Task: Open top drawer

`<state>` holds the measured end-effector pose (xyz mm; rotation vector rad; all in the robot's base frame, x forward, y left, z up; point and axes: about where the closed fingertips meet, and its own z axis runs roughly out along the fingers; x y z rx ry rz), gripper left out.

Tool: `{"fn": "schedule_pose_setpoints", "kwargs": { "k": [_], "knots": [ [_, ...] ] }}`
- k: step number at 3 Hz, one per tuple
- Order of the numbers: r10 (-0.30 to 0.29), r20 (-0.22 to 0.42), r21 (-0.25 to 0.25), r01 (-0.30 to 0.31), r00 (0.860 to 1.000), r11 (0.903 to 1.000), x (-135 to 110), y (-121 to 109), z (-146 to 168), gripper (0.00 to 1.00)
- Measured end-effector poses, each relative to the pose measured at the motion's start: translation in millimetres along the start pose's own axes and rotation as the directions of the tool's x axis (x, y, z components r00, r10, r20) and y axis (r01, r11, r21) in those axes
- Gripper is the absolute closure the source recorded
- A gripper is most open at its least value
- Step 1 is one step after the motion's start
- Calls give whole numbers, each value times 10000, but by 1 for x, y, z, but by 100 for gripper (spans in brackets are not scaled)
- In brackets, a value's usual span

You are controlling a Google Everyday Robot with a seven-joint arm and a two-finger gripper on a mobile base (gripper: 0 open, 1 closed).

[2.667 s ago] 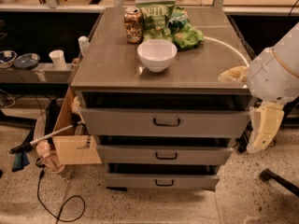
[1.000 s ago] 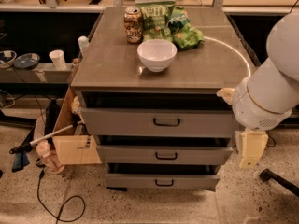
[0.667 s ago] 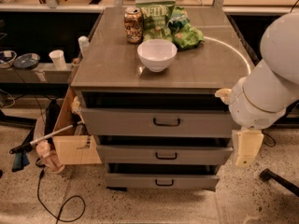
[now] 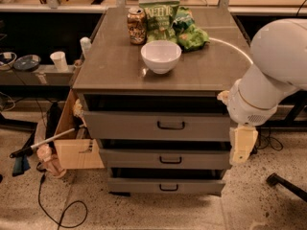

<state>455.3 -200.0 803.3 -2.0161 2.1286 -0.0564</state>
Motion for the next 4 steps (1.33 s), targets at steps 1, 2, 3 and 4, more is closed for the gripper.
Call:
{"fn": "schedule_pose_setpoints", "kwargs": {
  "k": [1,2,3,4],
  "knots": [
    [290,49,-359,-288,9996,9989,4,-5,18,0],
    [555,107,-693,-546,9984,9961,7,-6,35,0],
    [727,150,-869,-712,9972,9937,11,-10,48,0],
    [714,101,-900,-702,9974,9935,13,-21,61,0]
  ]
}}
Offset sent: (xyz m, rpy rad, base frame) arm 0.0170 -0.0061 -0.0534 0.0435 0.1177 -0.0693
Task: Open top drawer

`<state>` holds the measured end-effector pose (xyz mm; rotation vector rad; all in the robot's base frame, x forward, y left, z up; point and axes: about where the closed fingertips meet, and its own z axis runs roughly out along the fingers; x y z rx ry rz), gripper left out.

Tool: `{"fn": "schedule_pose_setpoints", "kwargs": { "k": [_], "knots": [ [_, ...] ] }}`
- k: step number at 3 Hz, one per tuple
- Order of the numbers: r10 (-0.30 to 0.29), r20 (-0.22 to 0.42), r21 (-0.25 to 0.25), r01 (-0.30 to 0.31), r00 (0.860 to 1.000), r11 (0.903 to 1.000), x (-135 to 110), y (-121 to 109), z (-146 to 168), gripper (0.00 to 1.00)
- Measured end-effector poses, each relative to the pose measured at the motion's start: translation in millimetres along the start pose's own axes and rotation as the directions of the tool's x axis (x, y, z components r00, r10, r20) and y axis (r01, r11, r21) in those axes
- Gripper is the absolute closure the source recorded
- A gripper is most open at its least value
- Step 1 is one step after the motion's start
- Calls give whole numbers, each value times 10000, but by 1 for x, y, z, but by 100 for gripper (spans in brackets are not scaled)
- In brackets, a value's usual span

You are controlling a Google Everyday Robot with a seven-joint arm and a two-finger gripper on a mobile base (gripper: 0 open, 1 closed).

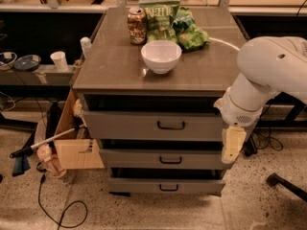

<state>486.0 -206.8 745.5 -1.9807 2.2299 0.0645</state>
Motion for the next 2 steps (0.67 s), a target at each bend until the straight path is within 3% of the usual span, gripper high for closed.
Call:
{"fn": "schedule_pose_setpoints", "kwargs": {
  "k": [2],
  "knots": [
    [3,-129,-13,-3,9999,10000,3,-47,32,0]
  ]
}}
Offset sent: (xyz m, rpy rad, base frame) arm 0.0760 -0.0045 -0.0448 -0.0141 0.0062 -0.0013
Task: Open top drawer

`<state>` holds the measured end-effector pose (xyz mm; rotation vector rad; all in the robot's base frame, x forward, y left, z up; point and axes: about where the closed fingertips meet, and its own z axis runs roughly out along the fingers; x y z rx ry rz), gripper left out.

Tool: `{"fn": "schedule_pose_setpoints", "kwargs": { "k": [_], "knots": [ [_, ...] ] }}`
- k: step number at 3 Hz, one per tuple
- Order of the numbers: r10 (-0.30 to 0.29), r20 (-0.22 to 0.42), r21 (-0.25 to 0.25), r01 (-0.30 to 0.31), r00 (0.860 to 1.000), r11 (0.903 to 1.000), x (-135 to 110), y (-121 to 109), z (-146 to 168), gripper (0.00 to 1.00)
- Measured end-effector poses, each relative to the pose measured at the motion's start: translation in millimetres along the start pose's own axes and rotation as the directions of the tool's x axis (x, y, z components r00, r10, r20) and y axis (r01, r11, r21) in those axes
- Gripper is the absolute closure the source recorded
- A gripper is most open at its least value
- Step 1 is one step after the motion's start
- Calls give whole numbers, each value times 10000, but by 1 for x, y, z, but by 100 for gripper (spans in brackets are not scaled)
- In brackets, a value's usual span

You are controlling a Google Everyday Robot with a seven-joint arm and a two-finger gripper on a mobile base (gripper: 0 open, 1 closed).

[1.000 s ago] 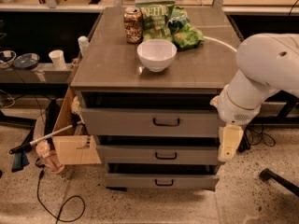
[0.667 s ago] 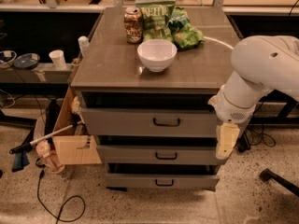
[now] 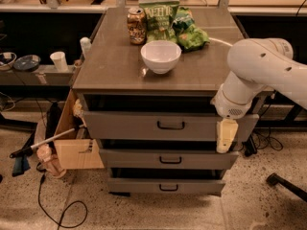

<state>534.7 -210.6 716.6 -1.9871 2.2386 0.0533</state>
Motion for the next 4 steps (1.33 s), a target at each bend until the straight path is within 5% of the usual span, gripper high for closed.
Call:
{"fn": "schedule_pose_setpoints", "kwargs": {
  "k": [4],
  "knots": [
    [203,148,-562,-195,9997,9982,6,-11,40,0]
  ]
}}
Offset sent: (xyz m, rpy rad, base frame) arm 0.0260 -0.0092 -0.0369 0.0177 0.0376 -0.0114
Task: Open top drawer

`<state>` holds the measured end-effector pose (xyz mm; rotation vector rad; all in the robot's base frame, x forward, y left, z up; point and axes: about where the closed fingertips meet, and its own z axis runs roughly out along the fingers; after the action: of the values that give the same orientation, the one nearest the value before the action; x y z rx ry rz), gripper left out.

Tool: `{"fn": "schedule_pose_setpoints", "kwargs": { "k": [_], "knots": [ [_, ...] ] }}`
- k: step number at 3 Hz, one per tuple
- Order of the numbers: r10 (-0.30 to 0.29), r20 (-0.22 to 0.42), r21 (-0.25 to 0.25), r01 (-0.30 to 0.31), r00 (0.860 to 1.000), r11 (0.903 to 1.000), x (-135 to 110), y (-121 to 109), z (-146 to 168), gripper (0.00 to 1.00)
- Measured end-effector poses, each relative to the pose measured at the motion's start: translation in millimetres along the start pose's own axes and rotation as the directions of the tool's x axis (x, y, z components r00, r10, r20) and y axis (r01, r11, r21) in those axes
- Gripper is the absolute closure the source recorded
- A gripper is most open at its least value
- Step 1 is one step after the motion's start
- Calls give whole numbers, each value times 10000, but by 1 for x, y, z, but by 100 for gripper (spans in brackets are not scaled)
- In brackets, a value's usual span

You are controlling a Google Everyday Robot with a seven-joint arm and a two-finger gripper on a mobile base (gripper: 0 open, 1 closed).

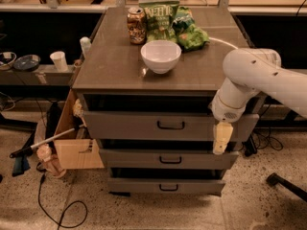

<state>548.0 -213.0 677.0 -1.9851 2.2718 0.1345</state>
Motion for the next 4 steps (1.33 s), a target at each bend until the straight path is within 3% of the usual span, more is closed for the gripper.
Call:
{"fn": "schedule_pose_setpoints", "kwargs": {
  "k": [1,2,4],
  "knots": [
    [3,5,-18,-3,10000,10000,0,0,1,17],
    [3,5,-19,-3,10000,10000,0,0,1,49],
    [11,6,38,-11,10000,10000,0,1,1,100]
  ]
}}
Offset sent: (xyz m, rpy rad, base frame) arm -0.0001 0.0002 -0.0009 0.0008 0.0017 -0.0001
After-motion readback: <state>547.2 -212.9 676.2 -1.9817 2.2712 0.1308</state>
